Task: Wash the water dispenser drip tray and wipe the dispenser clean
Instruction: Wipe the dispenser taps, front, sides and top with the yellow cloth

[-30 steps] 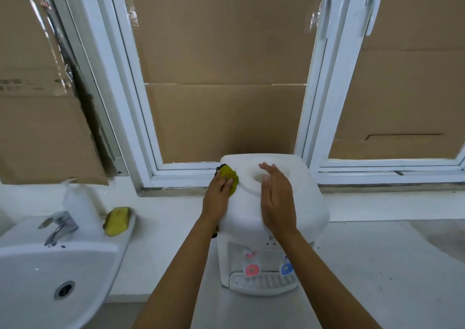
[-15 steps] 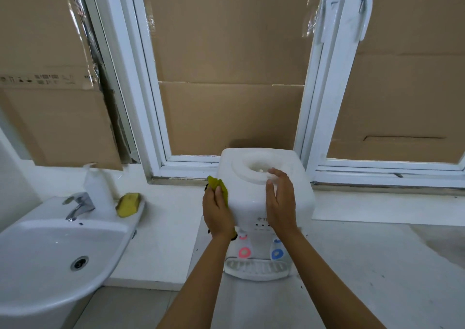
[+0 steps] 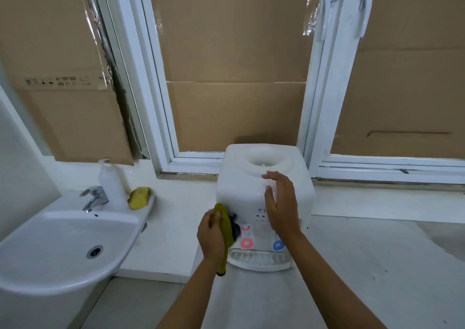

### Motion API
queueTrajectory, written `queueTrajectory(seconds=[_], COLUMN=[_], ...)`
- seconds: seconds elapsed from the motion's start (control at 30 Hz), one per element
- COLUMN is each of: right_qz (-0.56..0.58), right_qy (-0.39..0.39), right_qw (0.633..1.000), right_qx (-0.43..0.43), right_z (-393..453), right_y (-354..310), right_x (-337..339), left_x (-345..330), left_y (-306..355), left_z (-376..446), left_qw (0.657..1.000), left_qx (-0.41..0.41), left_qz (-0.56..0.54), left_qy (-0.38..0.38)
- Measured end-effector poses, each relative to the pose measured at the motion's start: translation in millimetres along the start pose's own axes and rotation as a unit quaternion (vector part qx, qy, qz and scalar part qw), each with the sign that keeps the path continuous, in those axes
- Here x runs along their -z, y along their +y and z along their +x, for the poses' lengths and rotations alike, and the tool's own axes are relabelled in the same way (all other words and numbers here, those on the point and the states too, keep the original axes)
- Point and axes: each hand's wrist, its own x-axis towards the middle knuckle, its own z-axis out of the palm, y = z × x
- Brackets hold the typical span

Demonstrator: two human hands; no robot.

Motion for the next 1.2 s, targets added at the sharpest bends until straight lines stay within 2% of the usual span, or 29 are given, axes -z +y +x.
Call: queueTrajectory(seconds=[0.07, 0.17, 0.23, 0.33, 0.4, 0.47, 0.53, 0.63, 0.7, 0.77, 0.87, 0.93, 1.0, 1.07, 1.2], right_qz=[-0.004, 0.032, 0.081, 0.169, 0.231, 0.257, 0.257, 0.254, 0.287, 0.350, 0.429, 0.453, 0.414, 0.299, 0.197], right_qy=[0.010, 0.014, 0.026, 0.046, -0.011, -0.115, -0.199, -0.218, -0.197, -0.156, -0.034, 0.024, 0.052, 0.090, 0.192], right_qw=[1.000, 0.999, 0.994, 0.956, 0.898, 0.846, 0.830, 0.825, 0.816, 0.792, 0.750, 0.735, 0.748, 0.781, 0.782], right_qx=[0.016, -0.010, -0.074, -0.236, -0.374, -0.452, -0.454, -0.455, -0.461, -0.475, -0.502, -0.505, -0.516, -0.540, -0.559], right_z=[-13.2, -35.1, -48.1, -54.7, -49.8, -47.9, -49.6, -52.0, -52.1, -52.6, -56.1, -55.6, -52.7, -47.2, -41.5], right_y=[-2.7, 0.5, 5.8, 15.6, 19.1, 19.4, 21.8, 23.0, 20.0, 17.4, 30.3, 39.5, 44.4, 52.9, 70.9], right_x=[5.9, 21.1, 35.0, 63.2, 87.8, 110.7, 126.9, 145.0, 156.1, 163.8, 170.3, 172.0, 169.7, 164.0, 136.8], left_x=[-3.2, -23.6, -41.8, -65.1, -78.1, -89.8, -100.9, -114.3, -123.4, -130.9, -136.2, -138.2, -142.2, -148.4, -165.5], left_y=[-5.9, -1.0, 6.3, 14.8, 19.3, 23.0, 26.6, 32.7, 33.9, 34.0, 41.7, 53.7, 65.0, 73.1, 82.0], left_z=[-16.2, -37.8, -48.9, -56.5, -59.3, -63.3, -68.3, -72.1, -73.1, -72.7, -66.2, -57.0, -41.9, -25.9, -7.3], left_qw=[0.998, 0.977, 0.955, 0.937, 0.926, 0.913, 0.902, 0.901, 0.905, 0.908, 0.905, 0.907, 0.907, 0.902, 0.878], left_qx=[-0.010, 0.016, 0.061, 0.116, 0.133, 0.133, 0.123, 0.087, 0.048, -0.014, -0.159, -0.217, -0.246, -0.272, -0.329], left_qz=[-0.019, -0.043, -0.072, -0.122, -0.135, -0.129, -0.111, -0.054, -0.001, 0.053, 0.138, 0.146, 0.156, 0.172, 0.232], left_qy=[-0.063, -0.209, -0.280, -0.307, -0.326, -0.363, -0.399, -0.423, -0.422, -0.416, -0.371, -0.330, -0.304, -0.287, -0.259])
